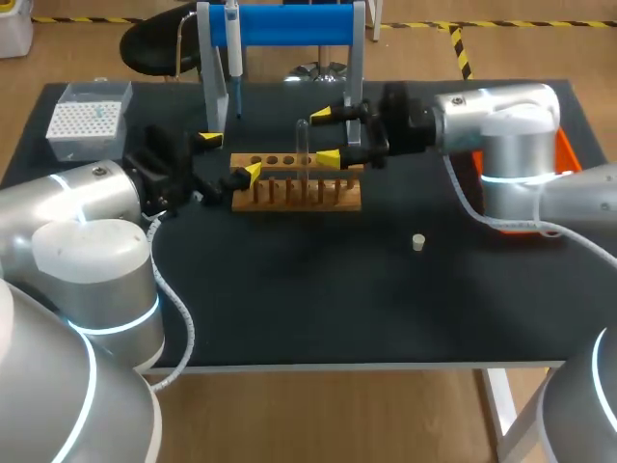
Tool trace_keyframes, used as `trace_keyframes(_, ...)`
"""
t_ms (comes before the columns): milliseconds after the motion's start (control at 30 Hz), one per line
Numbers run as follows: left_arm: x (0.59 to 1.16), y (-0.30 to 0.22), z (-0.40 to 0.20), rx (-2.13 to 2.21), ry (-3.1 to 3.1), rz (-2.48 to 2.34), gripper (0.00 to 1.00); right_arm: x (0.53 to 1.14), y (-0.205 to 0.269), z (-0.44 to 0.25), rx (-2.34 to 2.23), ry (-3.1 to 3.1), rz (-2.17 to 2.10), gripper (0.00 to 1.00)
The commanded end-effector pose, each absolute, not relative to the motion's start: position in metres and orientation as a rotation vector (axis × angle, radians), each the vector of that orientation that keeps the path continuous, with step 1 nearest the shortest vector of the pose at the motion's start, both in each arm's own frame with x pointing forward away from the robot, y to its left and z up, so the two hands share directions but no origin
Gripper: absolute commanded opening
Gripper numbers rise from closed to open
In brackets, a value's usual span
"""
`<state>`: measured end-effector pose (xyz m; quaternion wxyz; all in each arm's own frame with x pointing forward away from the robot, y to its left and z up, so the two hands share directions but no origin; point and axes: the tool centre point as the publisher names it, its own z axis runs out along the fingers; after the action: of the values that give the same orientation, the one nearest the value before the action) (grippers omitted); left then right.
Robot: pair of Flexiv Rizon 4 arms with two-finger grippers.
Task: Invert the test tube, pick up the pipette, mount the tip to pipette, aspirate from beaker and dispense into the tube, eject the tip, return the pipette, and cap with the stopper.
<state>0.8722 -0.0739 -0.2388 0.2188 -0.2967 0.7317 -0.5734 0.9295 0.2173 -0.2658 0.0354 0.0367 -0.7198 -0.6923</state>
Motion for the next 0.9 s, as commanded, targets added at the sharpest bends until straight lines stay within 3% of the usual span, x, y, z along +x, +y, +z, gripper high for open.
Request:
trace_keyframes(33,0.873,-0.074,-0.241,-0.818,2.020,-1.593,1.00,0.935,0.225,-0.268,0.090,-2.196,-2.136,1.00)
trace_keyframes(667,0.873,-0.074,-0.241,-0.818,2.020,-1.593,1.00,0.948,0.249,-0.277,0.128,-2.215,-2.131,0.86)
trace_keyframes(800,0.873,-0.074,-0.241,-0.818,2.020,-1.593,1.00,0.950,0.252,-0.277,0.128,-2.210,-2.137,0.77)
trace_keyframes(900,0.873,-0.074,-0.241,-0.818,2.020,-1.593,1.00,0.948,0.253,-0.278,0.122,-2.203,-2.141,0.60)
